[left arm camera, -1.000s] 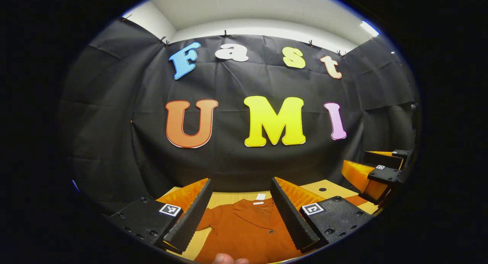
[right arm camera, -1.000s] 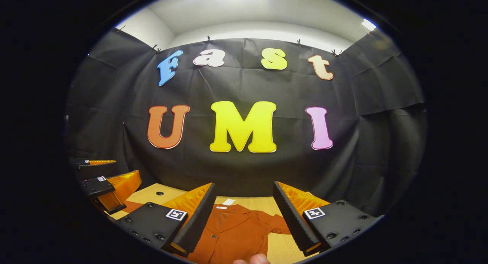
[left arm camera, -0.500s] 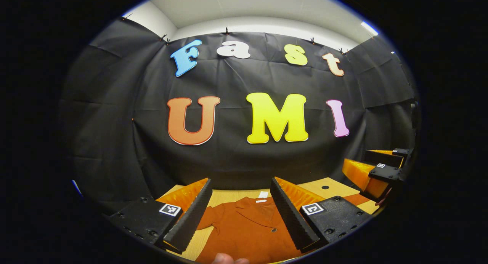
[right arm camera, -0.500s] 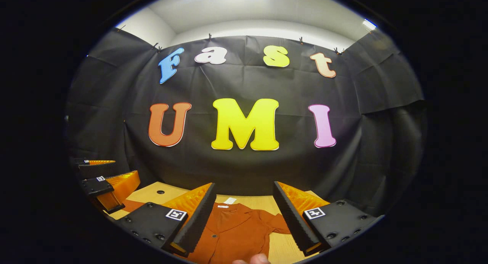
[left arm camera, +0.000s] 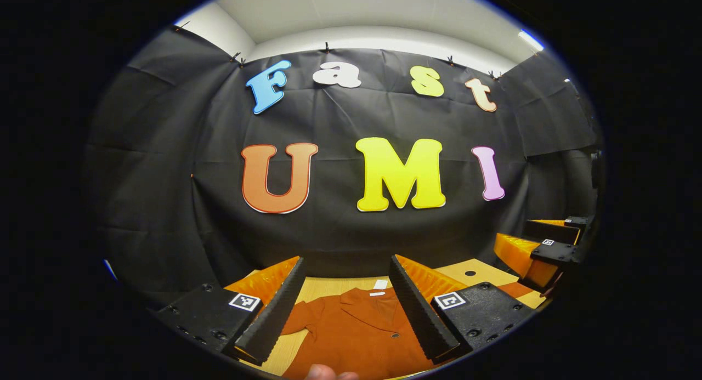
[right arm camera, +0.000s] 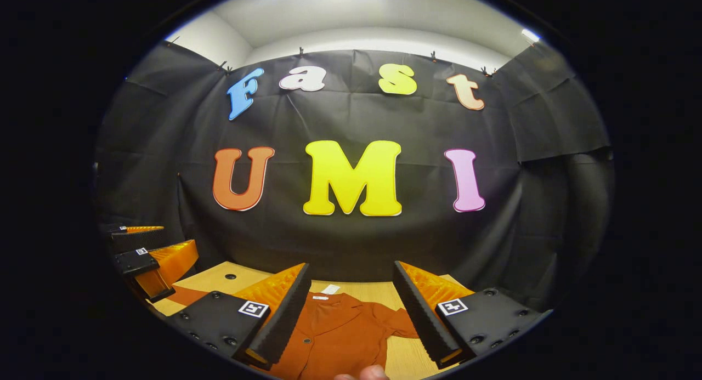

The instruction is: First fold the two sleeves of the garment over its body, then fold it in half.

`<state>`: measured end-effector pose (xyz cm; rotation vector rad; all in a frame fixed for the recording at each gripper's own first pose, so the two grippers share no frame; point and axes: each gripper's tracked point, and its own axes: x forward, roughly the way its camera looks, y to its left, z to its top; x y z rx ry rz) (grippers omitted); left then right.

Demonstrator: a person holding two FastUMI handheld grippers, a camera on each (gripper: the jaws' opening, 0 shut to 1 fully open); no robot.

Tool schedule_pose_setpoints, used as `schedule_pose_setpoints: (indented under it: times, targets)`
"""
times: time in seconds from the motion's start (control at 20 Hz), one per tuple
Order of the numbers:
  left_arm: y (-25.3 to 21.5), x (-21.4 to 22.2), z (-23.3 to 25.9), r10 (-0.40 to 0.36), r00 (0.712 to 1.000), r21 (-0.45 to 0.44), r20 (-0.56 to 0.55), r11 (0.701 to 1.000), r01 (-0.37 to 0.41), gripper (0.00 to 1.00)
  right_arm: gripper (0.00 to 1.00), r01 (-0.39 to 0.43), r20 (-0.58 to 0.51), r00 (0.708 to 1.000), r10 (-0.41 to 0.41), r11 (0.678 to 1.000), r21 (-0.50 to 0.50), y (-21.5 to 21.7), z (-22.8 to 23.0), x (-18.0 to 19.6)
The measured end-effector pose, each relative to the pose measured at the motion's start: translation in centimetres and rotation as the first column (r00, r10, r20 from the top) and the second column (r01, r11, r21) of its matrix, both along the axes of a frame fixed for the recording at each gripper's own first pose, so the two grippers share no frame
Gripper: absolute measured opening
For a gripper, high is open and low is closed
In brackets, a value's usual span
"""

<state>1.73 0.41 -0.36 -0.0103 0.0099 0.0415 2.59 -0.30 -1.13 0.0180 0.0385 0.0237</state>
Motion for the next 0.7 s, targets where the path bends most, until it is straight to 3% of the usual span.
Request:
schedule_pose_setpoints:
  times: [0.7]
  targets:
    - [-1.2,0.5,-0.9,-0.002,1.0,0.011,-0.026,1.0,0.003,0.99,0.93,0.068,-0.061,0.996,-0.066,0.997,0.036,-5.5,-1.6,1.6]
